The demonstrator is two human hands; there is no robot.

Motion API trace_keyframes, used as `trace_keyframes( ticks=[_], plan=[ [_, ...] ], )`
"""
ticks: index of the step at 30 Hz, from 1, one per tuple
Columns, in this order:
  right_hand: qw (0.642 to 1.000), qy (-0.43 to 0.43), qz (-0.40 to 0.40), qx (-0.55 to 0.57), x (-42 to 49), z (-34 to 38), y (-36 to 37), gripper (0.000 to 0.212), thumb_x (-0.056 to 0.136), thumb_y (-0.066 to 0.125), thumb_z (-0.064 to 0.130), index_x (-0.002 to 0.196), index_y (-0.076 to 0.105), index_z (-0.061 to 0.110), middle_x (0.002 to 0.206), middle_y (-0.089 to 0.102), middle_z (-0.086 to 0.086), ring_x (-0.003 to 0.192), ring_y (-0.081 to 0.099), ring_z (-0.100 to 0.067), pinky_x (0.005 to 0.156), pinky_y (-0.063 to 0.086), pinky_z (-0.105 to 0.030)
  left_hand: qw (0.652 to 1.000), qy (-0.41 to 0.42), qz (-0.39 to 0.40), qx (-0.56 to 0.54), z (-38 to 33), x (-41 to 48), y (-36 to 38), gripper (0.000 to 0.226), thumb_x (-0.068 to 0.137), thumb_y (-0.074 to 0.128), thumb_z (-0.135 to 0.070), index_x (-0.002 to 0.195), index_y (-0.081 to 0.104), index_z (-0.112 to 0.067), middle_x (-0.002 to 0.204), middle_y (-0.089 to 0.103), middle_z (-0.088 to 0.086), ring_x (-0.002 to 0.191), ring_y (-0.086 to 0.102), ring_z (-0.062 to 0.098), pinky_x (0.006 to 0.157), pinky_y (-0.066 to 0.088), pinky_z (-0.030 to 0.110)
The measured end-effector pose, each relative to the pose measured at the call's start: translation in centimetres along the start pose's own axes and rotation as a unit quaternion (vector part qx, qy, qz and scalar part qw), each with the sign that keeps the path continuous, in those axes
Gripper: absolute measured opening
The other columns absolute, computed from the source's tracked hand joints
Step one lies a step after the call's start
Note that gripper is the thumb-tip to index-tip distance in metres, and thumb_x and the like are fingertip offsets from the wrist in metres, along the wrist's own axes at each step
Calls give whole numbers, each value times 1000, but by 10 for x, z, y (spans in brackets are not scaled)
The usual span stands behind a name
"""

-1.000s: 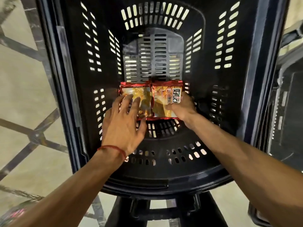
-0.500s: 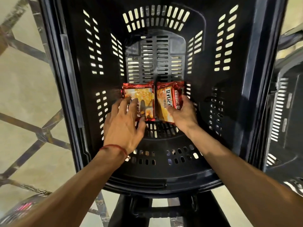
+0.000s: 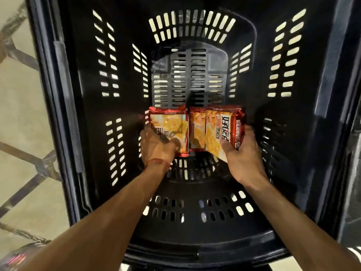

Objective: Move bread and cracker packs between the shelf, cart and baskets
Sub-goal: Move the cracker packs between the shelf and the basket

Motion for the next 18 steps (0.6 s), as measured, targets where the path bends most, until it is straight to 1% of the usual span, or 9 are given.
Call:
trace_keyframes(
  ticks=[1,3,4,6,10,12,15,17,18],
  plan=[
    [1000,6,-5,-1,1,-2,0,58,104,62,18,156,36,24,144,57,6,131,52,-13,109,40,-35,999,23,-32,5,2,3,-2,75,82,82,-27,143,44,-9,132,48,5,119,48,20,96,43,31],
    [1000,7,-9,-10,3,-4,2,59,104,62,16,156,36,23,145,58,4,133,54,-15,107,41,-32,997,53,-61,9,5,8,-1,85,77,87,-27,146,39,-13,142,46,6,130,47,23,107,44,38],
    [1000,8,-9,-17,4,-4,3,59,103,62,15,156,36,21,144,59,3,130,55,-13,103,40,-28,997,52,-58,4,5,8,0,91,76,89,-29,149,37,-15,147,43,7,137,44,25,113,42,42],
    [999,13,-8,-31,5,-5,5,58,104,61,14,156,36,20,143,60,2,128,56,-12,99,39,-24,998,49,-48,-8,7,12,7,97,72,91,-36,151,36,-17,150,42,7,141,41,27,115,41,49],
    [999,18,-13,-47,8,-10,7,61,104,62,16,158,34,21,144,58,2,132,56,-17,98,39,-25,999,20,-26,-9,11,25,24,97,71,92,-35,150,40,-11,152,46,12,142,43,31,115,40,50],
    [998,17,-13,-52,8,-12,7,62,104,61,16,159,32,22,144,58,3,131,55,-15,98,38,-25,999,7,-38,-8,12,27,27,94,68,93,-38,144,46,-12,145,54,12,136,50,32,112,44,50],
    [999,20,-4,-47,4,-11,6,62,105,60,17,159,31,22,143,58,5,130,55,-13,98,39,-25,998,-18,-25,-55,19,26,32,80,59,96,-42,125,59,-16,124,66,7,115,65,28,98,56,49],
    [999,14,-6,-39,-4,-8,1,63,104,62,17,159,32,22,143,58,5,131,56,-14,106,43,-28,997,-22,-16,-71,29,26,33,85,51,93,-52,121,62,-16,118,70,5,108,68,26,95,58,46],
    [999,8,-7,-35,-10,-5,-2,64,103,63,17,159,33,22,143,59,4,132,57,-15,111,45,-33,997,-18,-14,-74,28,17,28,89,46,90,-57,120,62,-17,116,71,3,107,69,24,95,58,45]
  ],
)
Point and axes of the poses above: each hand's wrist, its own x-axis towards the middle knuckle, its own y-axis out of the palm, z = x × y, the point moved 5 cm from there along x, towards the middle knuckle
